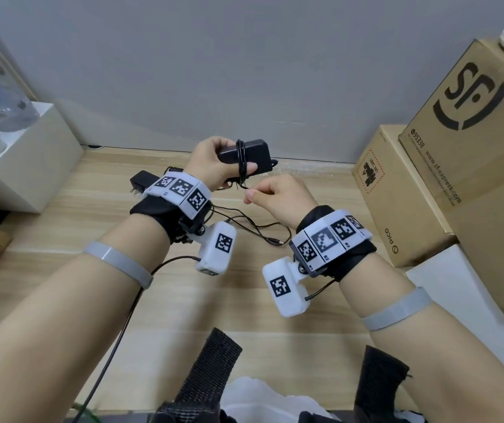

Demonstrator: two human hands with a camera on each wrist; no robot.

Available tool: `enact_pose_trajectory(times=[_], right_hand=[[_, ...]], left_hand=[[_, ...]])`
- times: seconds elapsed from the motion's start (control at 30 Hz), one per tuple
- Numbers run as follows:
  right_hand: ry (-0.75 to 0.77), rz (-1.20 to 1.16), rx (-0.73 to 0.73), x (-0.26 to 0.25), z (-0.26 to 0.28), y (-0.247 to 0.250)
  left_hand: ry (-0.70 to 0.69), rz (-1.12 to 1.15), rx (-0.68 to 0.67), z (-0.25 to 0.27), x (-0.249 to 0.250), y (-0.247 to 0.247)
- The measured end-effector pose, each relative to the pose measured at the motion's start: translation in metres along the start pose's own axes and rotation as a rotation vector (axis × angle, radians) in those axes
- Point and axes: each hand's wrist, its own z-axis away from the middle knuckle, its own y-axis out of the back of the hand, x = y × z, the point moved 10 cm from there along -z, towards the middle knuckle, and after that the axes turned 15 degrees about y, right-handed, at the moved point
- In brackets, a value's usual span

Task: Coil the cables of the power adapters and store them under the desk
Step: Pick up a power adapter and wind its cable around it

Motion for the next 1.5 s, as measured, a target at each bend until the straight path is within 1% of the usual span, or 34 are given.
enact_pose_trajectory(times=[0.1,0.17,0.23,0.37,0.43,0.53,0.6,0.7,0.8,1.0,1.17,1.33,1.4,1.5], right_hand=[[0.064,0.076,0.016,-0.012,-0.003,0.006],[0.087,0.088,0.082,-0.015,-0.007,0.017],[0.079,0.085,0.138,-0.014,-0.01,0.031],[0.053,0.056,0.196,-0.001,-0.014,0.051],[0.032,0.018,0.237,0.009,-0.013,0.059],[0.009,-0.03,0.296,0.024,-0.009,0.064],[-0.012,-0.05,0.305,0.031,-0.009,0.061],[-0.066,-0.055,0.248,0.039,-0.006,0.046],[-0.052,-0.088,0.159,0.035,-0.003,0.027],[-0.037,-0.071,0.017,0.024,0.002,0.004],[0.015,-0.038,-0.047,0.01,0.001,-0.001],[0.058,-0.042,-0.046,0.001,-0.001,0.001],[0.057,-0.063,0.017,0.001,0.0,0.008],[0.051,-0.207,0.108,0.0,0.002,0.016]], left_hand=[[-0.008,-0.156,0.035,-0.001,-0.004,0.0],[-0.028,-0.301,0.039,0.0,-0.006,-0.004],[-0.038,-0.366,-0.03,0.004,-0.009,-0.013],[-0.07,-0.385,-0.228,0.017,-0.006,-0.029],[-0.05,-0.32,-0.302,0.021,-0.004,-0.031],[-0.017,-0.092,-0.419,0.026,0.0,-0.035],[-0.015,0.068,-0.456,0.028,0.005,-0.037],[-0.027,0.277,-0.43,0.027,0.015,-0.036],[-0.029,0.366,-0.358,0.025,0.022,-0.032],[-0.002,0.317,-0.167,0.016,0.016,-0.02],[-0.008,0.242,-0.095,0.012,0.009,-0.013],[-0.027,0.201,-0.049,0.012,0.012,-0.008],[-0.027,0.203,-0.028,0.012,0.012,-0.006],[-0.014,0.224,0.004,0.01,0.01,0.0]])
